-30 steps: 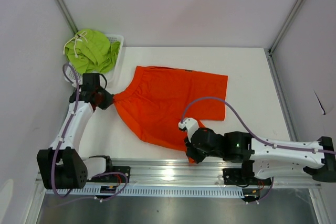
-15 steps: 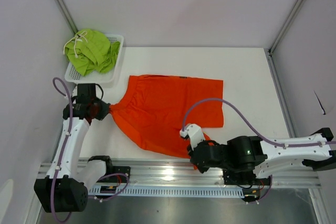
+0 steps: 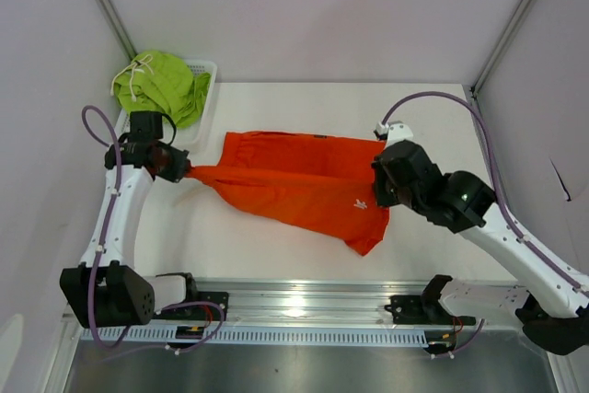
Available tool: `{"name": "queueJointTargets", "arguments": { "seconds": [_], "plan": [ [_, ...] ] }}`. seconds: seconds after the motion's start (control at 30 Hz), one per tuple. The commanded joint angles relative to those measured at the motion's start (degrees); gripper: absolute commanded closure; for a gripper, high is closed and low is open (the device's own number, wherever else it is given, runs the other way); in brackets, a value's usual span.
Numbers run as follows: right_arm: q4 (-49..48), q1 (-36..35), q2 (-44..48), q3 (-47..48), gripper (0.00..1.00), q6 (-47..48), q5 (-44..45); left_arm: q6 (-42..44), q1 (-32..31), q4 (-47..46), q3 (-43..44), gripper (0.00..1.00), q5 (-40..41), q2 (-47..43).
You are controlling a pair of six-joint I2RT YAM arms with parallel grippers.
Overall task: Fold and stack the shorts
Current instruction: Fold the shorts
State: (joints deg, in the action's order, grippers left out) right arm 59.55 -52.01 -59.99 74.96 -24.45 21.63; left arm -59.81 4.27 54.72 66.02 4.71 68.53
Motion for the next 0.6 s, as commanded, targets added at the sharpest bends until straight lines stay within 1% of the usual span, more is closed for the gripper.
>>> {"name": "queueJointTargets", "arguments": {
  "seconds": [0.0,0.1,0.27,0.37,0.4,0.57],
  "plan": [
    [-3.12,5.76,-1.18,4.48,1.0,8.97,-7.02,-5.57,0.56,0.74,5.6,1.0,-0.4,2.3],
    [-4.09,11.83,-3.11,7.38,1.0,12.4,-11.69,-8.3,0.56,-0.23,7.36,1.0,-1.46,4.32],
    [-5.32,20.96,-7.5,10.99,1.0,15.83,-18.19,-10.06,0.56,0.56,12.19,1.0,-4.26,11.35],
    [-7.42,24.49,-9.52,12.05,1.0,16.71,-23.63,-10.94,0.47,1.88,16.76,1.0,-5.93,14.07],
    [-7.6,27.02,-10.32,12.4,1.0,17.15,-25.56,-11.38,0.47,1.8,17.3,1.0,-5.94,14.43],
    [-10.5,32.93,-14.98,13.02,1.0,17.59,-29.88,-14.27,0.47,-1.28,19.14,1.0,-5.76,16.36]
  ]
}}
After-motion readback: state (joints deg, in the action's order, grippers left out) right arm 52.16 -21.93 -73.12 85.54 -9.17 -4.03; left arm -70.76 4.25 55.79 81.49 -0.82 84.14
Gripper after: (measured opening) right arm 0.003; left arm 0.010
